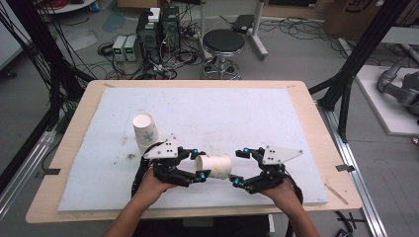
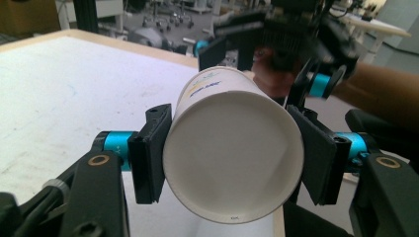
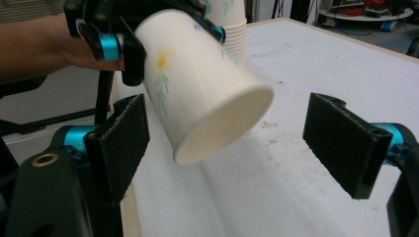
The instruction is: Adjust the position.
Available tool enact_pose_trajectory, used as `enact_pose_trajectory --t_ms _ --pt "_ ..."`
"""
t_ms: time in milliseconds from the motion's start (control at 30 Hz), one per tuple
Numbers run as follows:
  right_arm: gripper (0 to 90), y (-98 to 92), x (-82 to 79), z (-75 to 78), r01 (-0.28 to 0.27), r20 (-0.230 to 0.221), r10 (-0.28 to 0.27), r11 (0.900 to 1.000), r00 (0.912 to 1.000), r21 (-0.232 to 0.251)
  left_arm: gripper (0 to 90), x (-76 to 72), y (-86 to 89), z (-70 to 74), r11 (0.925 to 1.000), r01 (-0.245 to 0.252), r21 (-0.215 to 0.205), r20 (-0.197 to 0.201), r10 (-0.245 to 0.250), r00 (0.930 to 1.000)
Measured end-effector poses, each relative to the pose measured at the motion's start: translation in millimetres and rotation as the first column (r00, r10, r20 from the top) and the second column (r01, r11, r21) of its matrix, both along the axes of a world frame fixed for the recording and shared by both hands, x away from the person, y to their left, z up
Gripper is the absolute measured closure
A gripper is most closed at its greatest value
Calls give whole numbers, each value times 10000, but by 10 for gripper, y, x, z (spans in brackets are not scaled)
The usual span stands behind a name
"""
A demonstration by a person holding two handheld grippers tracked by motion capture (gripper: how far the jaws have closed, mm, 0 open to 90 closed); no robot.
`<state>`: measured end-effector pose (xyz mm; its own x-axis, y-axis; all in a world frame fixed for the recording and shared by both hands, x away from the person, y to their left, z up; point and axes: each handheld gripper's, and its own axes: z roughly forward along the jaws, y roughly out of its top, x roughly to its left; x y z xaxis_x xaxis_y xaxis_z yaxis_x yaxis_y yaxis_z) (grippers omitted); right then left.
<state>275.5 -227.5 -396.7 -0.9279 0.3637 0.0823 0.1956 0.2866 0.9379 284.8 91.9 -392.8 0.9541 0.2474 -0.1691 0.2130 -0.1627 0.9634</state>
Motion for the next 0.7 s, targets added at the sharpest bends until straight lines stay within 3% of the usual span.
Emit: enact_pose_trajectory --t_ms 100,400,700 --pt "185 -10 -4 -70 -104 -123 103 9999 9999 -103 371 -26 31 10 9999 -33 -168 192 36 9998" --pt "191 -19 -15 -86 -625 -107 627 9979 9980 157 372 -63 96 39 9986 40 -529 433 -17 9991" --pt "191 60 -19 -74 -1229 -88 1232 9921 9923 257 372 -96 54 28 9947 648 -804 436 -614 9972"
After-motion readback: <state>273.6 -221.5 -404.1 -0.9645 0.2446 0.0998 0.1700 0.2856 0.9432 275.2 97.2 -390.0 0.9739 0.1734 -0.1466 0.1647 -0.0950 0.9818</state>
